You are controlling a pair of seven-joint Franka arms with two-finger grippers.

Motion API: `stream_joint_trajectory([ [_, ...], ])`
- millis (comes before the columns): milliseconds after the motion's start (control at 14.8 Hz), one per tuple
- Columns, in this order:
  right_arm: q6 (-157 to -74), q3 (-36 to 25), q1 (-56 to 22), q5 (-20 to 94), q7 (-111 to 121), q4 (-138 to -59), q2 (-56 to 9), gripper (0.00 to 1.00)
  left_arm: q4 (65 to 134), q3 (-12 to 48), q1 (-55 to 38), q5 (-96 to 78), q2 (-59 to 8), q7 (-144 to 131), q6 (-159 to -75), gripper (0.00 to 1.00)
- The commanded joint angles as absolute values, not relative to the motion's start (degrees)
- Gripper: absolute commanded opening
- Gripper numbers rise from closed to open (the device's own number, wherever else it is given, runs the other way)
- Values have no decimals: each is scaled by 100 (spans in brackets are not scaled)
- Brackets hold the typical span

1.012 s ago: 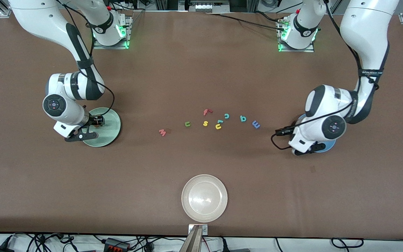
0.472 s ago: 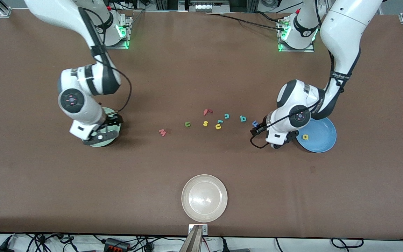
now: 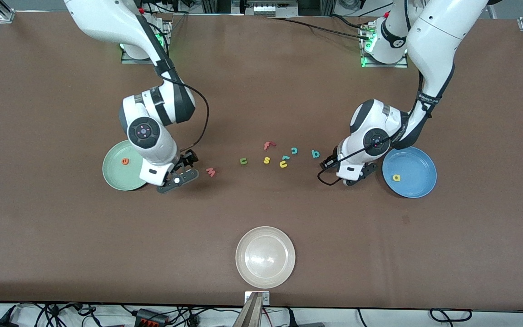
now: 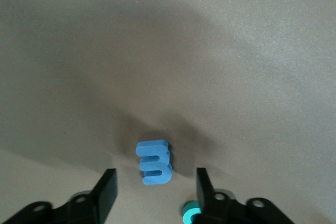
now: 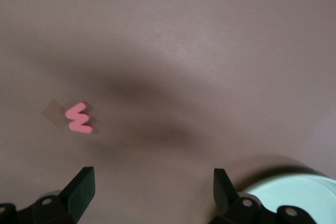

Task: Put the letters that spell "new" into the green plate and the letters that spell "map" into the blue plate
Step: 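Grasp the pink w with the right gripper while the left gripper grasps the blue m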

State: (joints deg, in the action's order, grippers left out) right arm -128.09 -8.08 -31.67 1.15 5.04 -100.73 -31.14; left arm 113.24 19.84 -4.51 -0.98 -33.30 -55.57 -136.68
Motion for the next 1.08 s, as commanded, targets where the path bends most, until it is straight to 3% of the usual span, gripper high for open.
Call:
stream_joint_trajectory([
  [0,-12744,-607,-3120,220,624,-9721,-3453,100,11355,1986,-448,-141,-3410,-5572,-13799,60],
  [67,-12753,-519,-3111,220,633,-9712,-3532,100,11355,1986,-448,-132,-3419,-5572,-13799,57],
  [270,-12771,-352,-3120,272,633,-9537,-3761,100,11347,1978,-440,-114,-3428,-5555,-13799,32],
  [405,-12771,-291,-3129,343,642,-9527,-3797,89,11347,1969,-439,-114,-3428,-5555,-13799,10],
  [472,-12788,-247,-3129,343,642,-9527,-3797,80,11329,1969,-405,-114,-3402,-5555,-13790,5],
  [540,-12805,-229,-3138,351,624,-9527,-3797,68,11320,1960,-404,-114,-3384,-5546,-13781,5],
  [607,-12849,-220,-3138,360,624,-9527,-3814,66,11312,1951,-404,-114,-3358,-5537,-13746,5],
  [810,-13007,-220,-3190,352,624,-9510,-3954,66,11181,1925,-378,43,-3138,-5493,-13318,5],
  [1012,-13210,-220,-3190,352,615,-9510,-4069,66,10733,1942,-282,842,-3068,-5362,-12378,5],
])
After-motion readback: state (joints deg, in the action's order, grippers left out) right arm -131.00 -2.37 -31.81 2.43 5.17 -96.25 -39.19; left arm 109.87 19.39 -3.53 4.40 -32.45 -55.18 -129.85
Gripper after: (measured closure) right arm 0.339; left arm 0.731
